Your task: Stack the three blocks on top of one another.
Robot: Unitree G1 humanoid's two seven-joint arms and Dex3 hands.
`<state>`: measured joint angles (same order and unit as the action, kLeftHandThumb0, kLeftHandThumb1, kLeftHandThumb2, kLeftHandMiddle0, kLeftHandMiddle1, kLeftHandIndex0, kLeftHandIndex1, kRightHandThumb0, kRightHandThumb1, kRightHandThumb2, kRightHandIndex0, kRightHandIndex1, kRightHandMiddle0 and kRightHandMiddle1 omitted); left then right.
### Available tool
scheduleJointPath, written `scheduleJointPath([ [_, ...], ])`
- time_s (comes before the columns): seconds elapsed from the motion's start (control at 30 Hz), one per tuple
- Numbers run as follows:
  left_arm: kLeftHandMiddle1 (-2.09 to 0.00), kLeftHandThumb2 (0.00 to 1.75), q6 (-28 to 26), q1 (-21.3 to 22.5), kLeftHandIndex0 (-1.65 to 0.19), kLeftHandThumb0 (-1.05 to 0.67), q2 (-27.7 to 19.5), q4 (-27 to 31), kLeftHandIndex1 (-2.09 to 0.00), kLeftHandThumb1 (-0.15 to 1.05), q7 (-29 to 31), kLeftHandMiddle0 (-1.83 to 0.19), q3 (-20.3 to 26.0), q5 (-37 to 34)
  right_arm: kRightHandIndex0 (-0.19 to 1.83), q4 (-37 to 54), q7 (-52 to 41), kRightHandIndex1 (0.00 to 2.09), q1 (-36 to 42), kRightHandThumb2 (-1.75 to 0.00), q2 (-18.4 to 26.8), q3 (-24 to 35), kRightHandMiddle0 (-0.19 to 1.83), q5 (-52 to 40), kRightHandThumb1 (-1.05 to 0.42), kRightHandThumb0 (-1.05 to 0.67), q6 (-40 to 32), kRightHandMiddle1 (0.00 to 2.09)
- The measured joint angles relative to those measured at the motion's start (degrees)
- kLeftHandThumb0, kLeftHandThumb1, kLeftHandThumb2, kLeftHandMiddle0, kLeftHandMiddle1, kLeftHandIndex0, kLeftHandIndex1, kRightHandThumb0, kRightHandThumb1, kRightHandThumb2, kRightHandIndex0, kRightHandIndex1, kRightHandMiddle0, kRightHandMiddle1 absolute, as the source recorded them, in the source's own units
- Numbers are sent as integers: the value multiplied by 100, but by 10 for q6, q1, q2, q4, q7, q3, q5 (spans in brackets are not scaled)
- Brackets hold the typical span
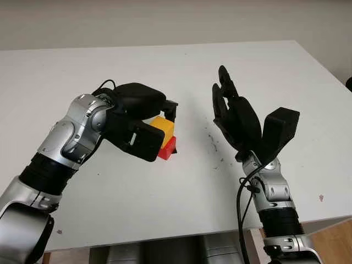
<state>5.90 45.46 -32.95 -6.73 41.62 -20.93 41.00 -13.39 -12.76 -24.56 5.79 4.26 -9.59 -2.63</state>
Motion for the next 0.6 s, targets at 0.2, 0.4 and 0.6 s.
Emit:
scheduleJointPath([
  [0.2,-4,5,-1,0,-9,-72,0,9,-6,94,8,0,0,-8,-19,0,0,0,0,-62,0,0,-19,0,-105,-70,0,0],
  [0.4,-4,5,-6,0,9,-71,0,10,-1,93,19,4,0,-24,-19,0,-1,0,0,-62,0,0,-19,0,-105,-70,0,0],
  [0.6,-2,5,-19,0,19,-74,0,12,0,94,29,13,3,-52,-19,0,0,0,0,-62,0,0,-19,0,-105,-66,0,0],
])
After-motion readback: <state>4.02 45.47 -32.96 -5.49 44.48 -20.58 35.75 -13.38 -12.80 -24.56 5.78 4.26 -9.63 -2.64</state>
